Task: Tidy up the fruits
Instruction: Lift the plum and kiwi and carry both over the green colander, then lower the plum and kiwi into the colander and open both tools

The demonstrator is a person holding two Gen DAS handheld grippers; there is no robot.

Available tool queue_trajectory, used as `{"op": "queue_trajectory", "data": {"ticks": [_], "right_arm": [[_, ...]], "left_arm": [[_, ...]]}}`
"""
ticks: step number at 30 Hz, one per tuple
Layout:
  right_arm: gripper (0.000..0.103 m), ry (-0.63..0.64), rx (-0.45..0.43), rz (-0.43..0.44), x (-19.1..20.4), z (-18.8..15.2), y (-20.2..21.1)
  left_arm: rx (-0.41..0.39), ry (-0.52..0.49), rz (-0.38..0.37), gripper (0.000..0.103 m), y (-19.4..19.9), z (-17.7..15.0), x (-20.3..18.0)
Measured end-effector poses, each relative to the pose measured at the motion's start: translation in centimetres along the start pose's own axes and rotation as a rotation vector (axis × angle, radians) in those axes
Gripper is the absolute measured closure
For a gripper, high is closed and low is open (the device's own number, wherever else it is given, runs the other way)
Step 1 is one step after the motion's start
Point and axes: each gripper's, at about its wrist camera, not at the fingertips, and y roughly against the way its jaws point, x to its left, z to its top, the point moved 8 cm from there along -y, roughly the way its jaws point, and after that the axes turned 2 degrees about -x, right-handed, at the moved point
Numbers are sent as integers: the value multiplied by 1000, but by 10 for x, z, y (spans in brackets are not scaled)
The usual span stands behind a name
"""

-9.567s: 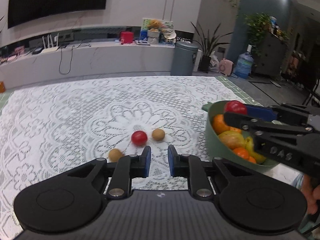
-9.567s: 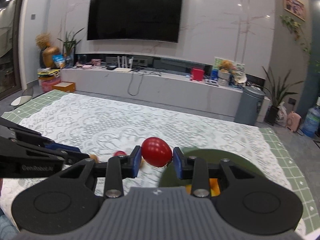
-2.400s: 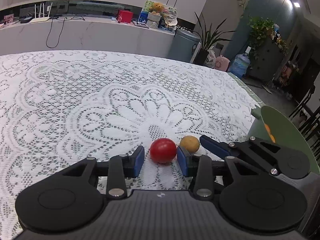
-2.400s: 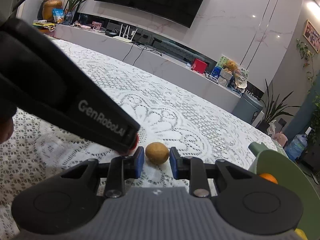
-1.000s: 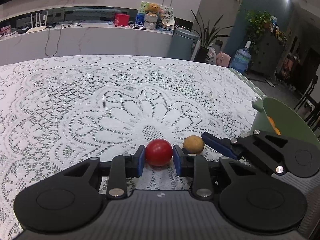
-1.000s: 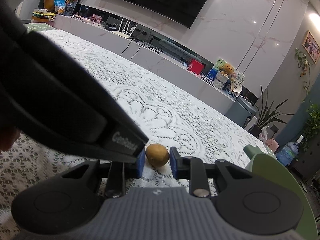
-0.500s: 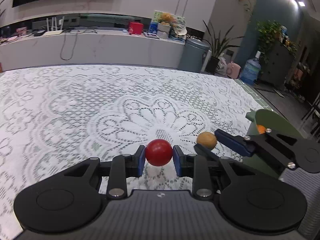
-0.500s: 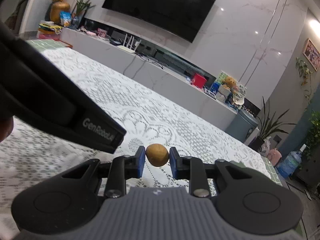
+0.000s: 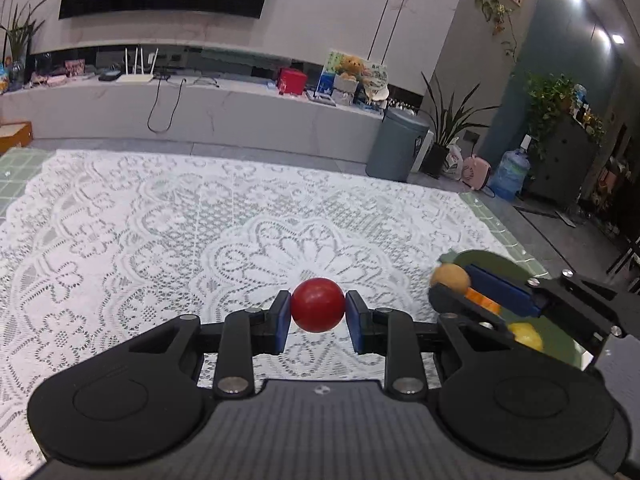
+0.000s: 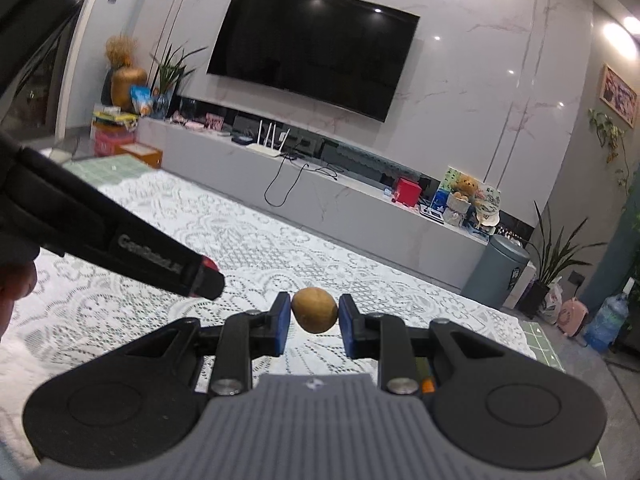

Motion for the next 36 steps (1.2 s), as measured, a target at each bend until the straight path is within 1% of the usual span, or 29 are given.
{"op": "queue_trajectory", "data": {"ticks": [4, 8, 14, 20, 23, 26, 29, 31, 33, 36], "right_arm": [[81, -49, 1, -5, -33, 2, 20], [81, -101, 7, -31, -70, 1, 38], [81, -176, 25, -76, -127, -6, 56], [80, -295, 80, -90, -178, -22, 61], [80, -359, 124, -81, -197, -37, 59], [80, -429, 160, -66, -210, -50, 48], [80, -489, 186, -36, -212, -62, 34], [80, -491, 215, -31, -210, -69, 22], [80, -495, 244, -21, -208, -73, 9], [80, -499, 269, -4, -205, -77, -7]], "left_arm": [[-10, -30, -18, 71, 9, 4, -25], [-17, -91, -57, 71, 13, 6, -58], [-6, -190, -114, 71, 8, 5, -110], [26, -300, -204, 71, -6, 2, -158], [58, -328, -252, 71, -18, 0, -175], [112, -351, -274, 71, -37, -5, -185], [160, -379, -274, 71, -57, -8, -192], [193, -386, -274, 71, -70, -9, -194], [239, -366, -279, 71, -83, -11, -194], [277, -339, -270, 71, -103, -11, -190]]}}
